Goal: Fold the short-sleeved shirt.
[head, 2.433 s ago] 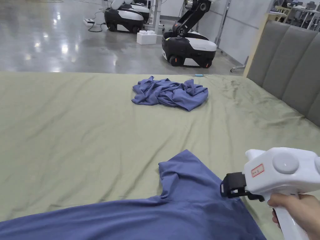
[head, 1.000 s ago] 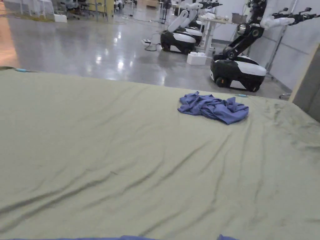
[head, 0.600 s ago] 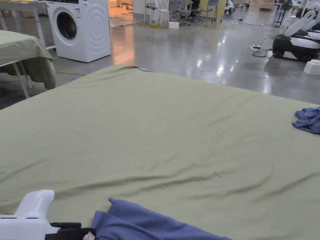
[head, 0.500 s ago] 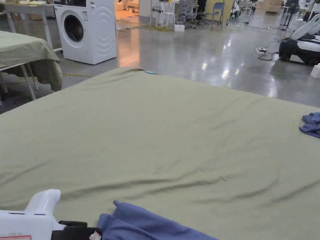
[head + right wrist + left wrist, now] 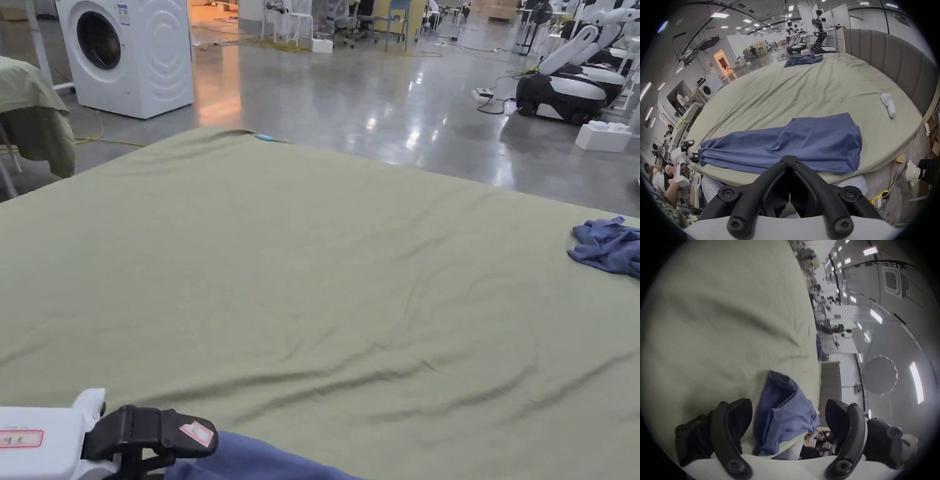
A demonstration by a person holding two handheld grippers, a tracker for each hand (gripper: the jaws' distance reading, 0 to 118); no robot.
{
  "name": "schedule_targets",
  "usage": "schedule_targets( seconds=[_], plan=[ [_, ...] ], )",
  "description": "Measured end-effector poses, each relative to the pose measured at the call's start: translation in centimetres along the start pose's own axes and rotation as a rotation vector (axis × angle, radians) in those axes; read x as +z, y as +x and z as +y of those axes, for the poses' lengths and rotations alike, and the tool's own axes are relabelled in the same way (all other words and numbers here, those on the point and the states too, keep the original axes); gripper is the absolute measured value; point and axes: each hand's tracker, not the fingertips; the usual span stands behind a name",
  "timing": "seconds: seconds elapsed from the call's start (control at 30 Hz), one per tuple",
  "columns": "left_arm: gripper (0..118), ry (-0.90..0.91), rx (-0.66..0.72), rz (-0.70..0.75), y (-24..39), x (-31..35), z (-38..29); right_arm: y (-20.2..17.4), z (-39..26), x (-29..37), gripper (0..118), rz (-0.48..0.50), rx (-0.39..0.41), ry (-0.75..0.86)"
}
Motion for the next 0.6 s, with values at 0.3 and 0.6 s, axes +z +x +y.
schedule_targets(
  seconds=[0.3,0.6],
  plan=[
    [8,-0.076,-0.024,0.037,0.3,-6.9,0.4,-2.2,1.4,-0.6,2,0.041,0.066,-0.012],
    [9,0.018,-0.027,0.091,2.5,0.5,-1.1,-2.4,1.9,-0.3,2,0.057,0.08,-0.003]
  ],
)
